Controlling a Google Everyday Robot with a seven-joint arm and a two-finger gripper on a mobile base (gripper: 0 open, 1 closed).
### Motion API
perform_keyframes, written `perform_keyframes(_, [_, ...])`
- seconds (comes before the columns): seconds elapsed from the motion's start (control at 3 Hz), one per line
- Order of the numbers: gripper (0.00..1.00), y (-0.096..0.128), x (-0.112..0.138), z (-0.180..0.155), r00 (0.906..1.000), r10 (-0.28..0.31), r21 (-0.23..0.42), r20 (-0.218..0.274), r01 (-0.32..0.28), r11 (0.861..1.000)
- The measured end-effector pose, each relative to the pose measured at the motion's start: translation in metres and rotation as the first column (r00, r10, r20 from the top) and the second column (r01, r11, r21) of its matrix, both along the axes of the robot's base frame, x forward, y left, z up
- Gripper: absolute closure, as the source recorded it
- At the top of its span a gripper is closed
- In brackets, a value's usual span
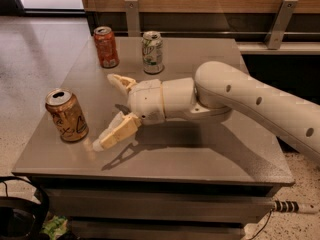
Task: Knock orange can over
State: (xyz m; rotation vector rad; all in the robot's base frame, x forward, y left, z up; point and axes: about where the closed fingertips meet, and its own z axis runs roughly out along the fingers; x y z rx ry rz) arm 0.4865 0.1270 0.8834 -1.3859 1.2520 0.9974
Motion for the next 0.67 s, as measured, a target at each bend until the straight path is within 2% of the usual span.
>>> perform_keyframes(0.33, [0.0, 0.011, 0.002, -0.005, 0.9996, 0.012, 0.041, -0.025, -0.011, 0.999])
perform_keyframes(0.67, [0.0, 0.024, 0.0, -0.006, 0.9991, 0.021, 0.056, -0.038, -0.019, 0.998])
